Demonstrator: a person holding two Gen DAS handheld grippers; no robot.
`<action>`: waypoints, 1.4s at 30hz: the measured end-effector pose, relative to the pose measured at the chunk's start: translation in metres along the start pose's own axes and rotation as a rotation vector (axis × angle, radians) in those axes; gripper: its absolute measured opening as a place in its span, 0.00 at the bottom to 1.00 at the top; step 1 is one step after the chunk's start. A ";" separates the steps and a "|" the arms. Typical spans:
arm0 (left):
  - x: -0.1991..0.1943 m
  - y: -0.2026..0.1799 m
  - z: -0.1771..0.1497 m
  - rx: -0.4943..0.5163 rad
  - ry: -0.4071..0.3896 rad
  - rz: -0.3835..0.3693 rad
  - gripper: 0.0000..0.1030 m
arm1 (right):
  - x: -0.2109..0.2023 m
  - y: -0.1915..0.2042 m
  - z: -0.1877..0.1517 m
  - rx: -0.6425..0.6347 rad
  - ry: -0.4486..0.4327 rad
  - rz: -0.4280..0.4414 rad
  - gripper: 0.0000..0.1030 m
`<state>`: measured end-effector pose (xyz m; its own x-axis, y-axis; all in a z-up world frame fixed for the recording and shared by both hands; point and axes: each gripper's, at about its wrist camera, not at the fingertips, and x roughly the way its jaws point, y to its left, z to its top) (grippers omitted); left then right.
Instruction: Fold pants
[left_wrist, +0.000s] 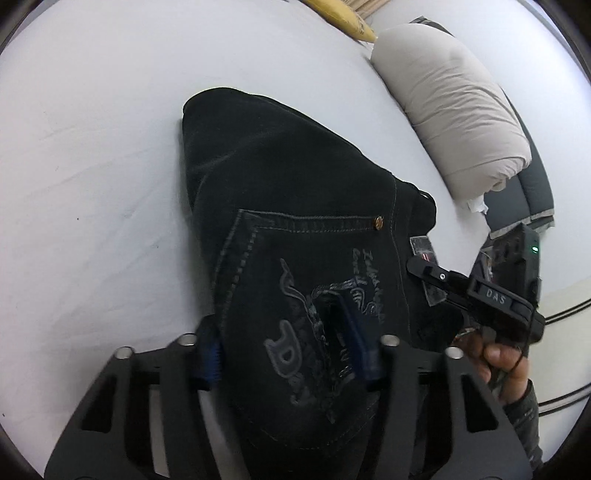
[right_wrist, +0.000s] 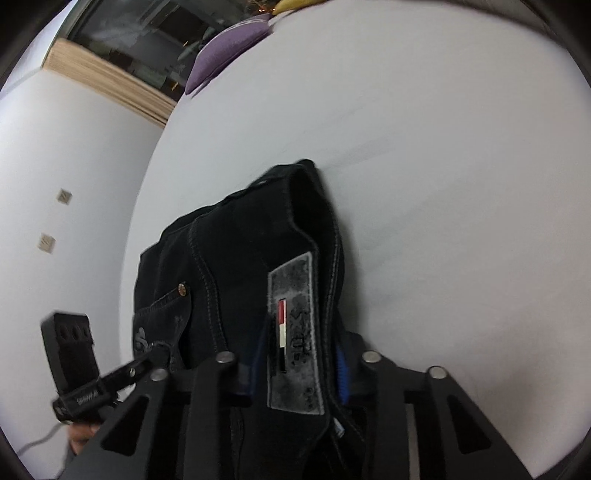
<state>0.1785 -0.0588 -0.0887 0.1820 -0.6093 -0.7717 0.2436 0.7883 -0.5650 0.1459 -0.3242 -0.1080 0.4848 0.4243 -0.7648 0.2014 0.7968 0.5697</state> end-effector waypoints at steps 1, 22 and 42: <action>-0.004 0.003 0.004 -0.002 0.002 -0.008 0.32 | -0.004 0.009 -0.001 -0.029 -0.011 -0.025 0.25; -0.086 0.106 0.162 0.100 -0.179 0.204 0.27 | 0.094 0.132 0.138 -0.132 -0.063 0.169 0.20; -0.208 0.007 0.039 0.292 -0.891 0.622 1.00 | -0.024 0.165 0.048 -0.248 -0.546 -0.033 0.92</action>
<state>0.1799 0.0706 0.0794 0.9369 -0.0531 -0.3455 0.0659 0.9975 0.0256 0.2081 -0.2236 0.0191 0.8622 0.1678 -0.4779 0.0506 0.9102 0.4110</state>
